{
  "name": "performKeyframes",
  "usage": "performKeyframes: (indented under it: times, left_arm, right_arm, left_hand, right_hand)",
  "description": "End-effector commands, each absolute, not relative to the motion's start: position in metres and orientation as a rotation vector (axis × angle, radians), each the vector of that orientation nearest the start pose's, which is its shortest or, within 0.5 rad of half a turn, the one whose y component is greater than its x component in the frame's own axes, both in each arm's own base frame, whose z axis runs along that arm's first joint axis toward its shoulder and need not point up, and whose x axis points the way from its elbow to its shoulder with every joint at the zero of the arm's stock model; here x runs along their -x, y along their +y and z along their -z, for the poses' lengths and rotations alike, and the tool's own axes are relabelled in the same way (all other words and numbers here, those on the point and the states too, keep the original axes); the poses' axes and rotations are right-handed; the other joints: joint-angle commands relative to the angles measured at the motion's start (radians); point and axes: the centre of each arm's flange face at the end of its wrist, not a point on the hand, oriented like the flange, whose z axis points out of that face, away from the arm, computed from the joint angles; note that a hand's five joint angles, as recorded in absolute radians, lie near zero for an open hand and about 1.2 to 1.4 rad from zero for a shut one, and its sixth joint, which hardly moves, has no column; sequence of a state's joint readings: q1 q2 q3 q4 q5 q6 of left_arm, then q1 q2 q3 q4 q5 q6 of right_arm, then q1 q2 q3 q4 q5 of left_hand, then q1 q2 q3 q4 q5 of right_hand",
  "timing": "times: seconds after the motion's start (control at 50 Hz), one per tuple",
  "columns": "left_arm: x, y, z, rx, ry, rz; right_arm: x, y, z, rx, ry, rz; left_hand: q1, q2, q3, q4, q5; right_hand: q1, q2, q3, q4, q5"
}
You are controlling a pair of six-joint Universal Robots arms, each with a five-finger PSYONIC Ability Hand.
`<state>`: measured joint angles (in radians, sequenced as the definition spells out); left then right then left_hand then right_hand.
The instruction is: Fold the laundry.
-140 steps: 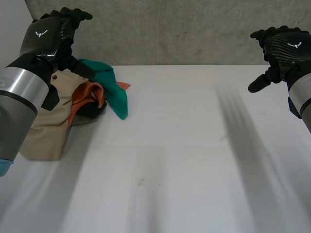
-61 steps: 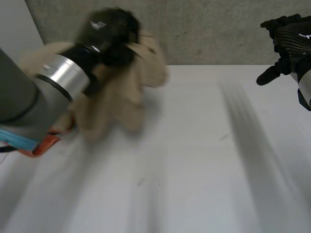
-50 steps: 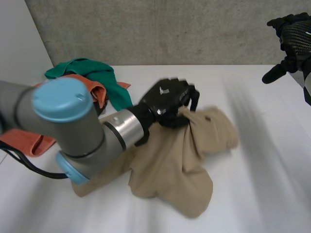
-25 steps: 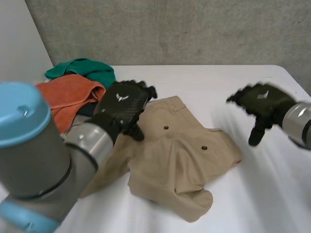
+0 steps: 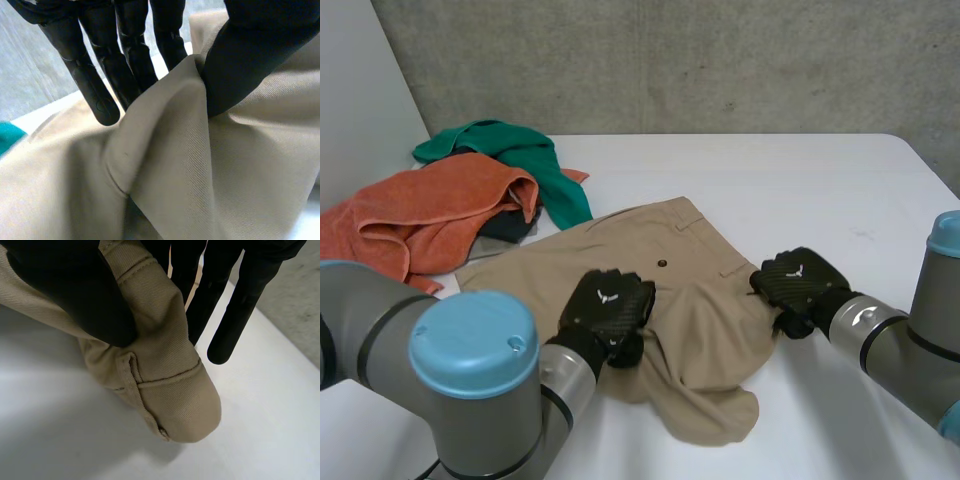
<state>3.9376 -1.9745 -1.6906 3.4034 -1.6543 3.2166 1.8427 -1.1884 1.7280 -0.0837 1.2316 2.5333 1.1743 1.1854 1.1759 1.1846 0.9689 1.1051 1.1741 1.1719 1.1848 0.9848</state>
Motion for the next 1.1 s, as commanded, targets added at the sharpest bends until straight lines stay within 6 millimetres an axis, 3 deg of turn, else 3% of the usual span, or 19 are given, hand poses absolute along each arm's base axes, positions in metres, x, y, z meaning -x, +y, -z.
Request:
performKeyframes:
  times: [0.02,0.12,0.18,0.2,0.26,0.3,0.38,0.46,0.52,0.54,0.68,0.7,0.72,0.76,0.78,0.8,0.84,0.98,1.1]
  left_arm:
    - [0.326,-0.16,-0.229,-0.959,2.451,2.35]
    - [0.314,-0.151,-0.313,-0.83,2.227,2.693]
    - [0.305,-0.141,-0.36,-0.762,2.096,2.858]
    - [0.303,-0.139,-0.371,-0.744,2.066,2.895]
    - [0.295,-0.132,-0.407,-0.675,1.947,3.022]
    - [0.292,-0.13,-0.419,-0.647,1.903,3.068]
    - [0.292,-0.132,-0.437,-0.605,1.831,3.131]
    - [0.295,-0.152,-0.433,-0.604,1.826,3.104]
    - [0.301,-0.197,-0.407,-0.611,1.906,2.98]
    - [0.305,-0.221,-0.392,-0.615,1.953,2.92]
    - [0.327,-0.306,-0.306,-0.649,2.182,2.69]
    - [0.331,-0.325,-0.283,-0.638,2.216,2.648]
    - [0.331,-0.335,-0.272,-0.63,2.23,2.627]
    - [0.331,-0.352,-0.254,-0.617,2.241,2.596]
    - [0.329,-0.365,-0.242,-0.597,2.245,2.583]
    - [0.329,-0.369,-0.239,-0.585,2.243,2.582]
    - [0.327,-0.376,-0.237,-0.564,2.217,2.6]
    - [0.316,-0.368,-0.245,-0.52,2.189,2.596]
    - [0.293,-0.327,-0.279,-0.549,2.147,2.586]
  right_arm:
    - [-0.232,-0.271,-0.208,1.276,2.145,1.901]
    - [-0.219,-0.258,-0.309,1.182,1.985,2.26]
    - [-0.216,-0.248,-0.346,1.139,1.913,2.35]
    - [-0.215,-0.242,-0.37,1.094,1.861,2.402]
    - [-0.212,-0.235,-0.396,1.041,1.811,2.449]
    - [-0.211,-0.23,-0.417,1.01,1.764,2.481]
    - [-0.211,-0.229,-0.434,0.992,1.718,2.521]
    - [-0.22,-0.244,-0.424,1.008,1.738,2.474]
    - [-0.241,-0.265,-0.395,1.06,1.789,2.347]
    - [-0.247,-0.269,-0.39,1.069,1.793,2.328]
    - [-0.294,-0.318,-0.32,1.073,1.85,2.272]
    - [-0.299,-0.325,-0.31,1.066,1.844,2.284]
    - [-0.306,-0.34,-0.293,1.038,1.825,2.329]
    - [-0.311,-0.356,-0.275,1.004,1.818,2.373]
    - [-0.314,-0.361,-0.266,0.991,1.817,2.391]
    - [-0.318,-0.37,-0.252,0.968,1.802,2.433]
    - [-0.32,-0.376,-0.245,0.944,1.788,2.474]
    - [-0.316,-0.368,-0.251,0.939,1.841,2.451]
    - [-0.295,-0.331,-0.259,1.043,2.029,2.249]
  left_hand:
    - [0.222,0.211,0.22,0.212,0.253]
    - [0.222,0.211,0.22,0.212,0.253]
    - [0.222,0.211,0.22,0.212,0.253]
    - [0.222,0.211,0.22,0.212,0.253]
    - [0.222,0.211,0.22,0.212,0.253]
    - [0.222,0.211,0.22,0.212,0.253]
    - [0.222,0.211,0.22,0.212,0.253]
    - [0.222,0.211,0.22,0.212,0.253]
    - [0.222,0.211,0.22,0.212,0.253]
    - [0.222,0.211,0.22,0.212,0.253]
    - [0.222,0.211,0.22,0.212,0.253]
    - [0.222,0.211,0.22,0.212,0.253]
    - [0.205,0.194,0.203,0.195,0.236]
    - [-0.122,-0.133,-0.124,-0.132,-0.091]
    - [-0.583,-0.594,-0.585,-0.594,-0.552]
    - [-0.777,-0.788,-0.778,-0.787,-0.746]
    - [-1.0,-1.011,-1.001,-1.01,-0.969]
    - [-0.996,-1.007,-0.998,-1.006,-0.965]
    - [-0.967,-0.978,-0.968,-0.977,-0.936]
  right_hand:
    - [0.291,0.222,0.224,0.211,0.237]
    - [0.291,0.222,0.224,0.211,0.237]
    - [0.291,0.222,0.224,0.211,0.237]
    - [0.291,0.222,0.224,0.211,0.237]
    - [0.291,0.222,0.224,0.211,0.237]
    - [0.291,0.222,0.224,0.211,0.237]
    - [0.291,0.222,0.224,0.211,0.237]
    - [0.291,0.222,0.224,0.211,0.237]
    - [0.291,0.222,0.224,0.211,0.237]
    - [0.291,0.222,0.224,0.211,0.237]
    - [0.291,0.222,0.224,0.211,0.237]
    - [0.291,0.222,0.224,0.211,0.237]
    - [0.141,0.072,0.074,0.061,0.087]
    - [-0.488,-0.557,-0.555,-0.568,-0.543]
    - [-0.791,-0.86,-0.858,-0.871,-0.845]
    - [-0.931,-1.0,-0.997,-1.01,-0.985]
    - [-0.931,-1.0,-0.997,-1.01,-0.985]
    - [-0.931,-1.0,-0.997,-1.01,-0.985]
    - [-0.931,-1.0,-0.997,-1.01,-0.985]
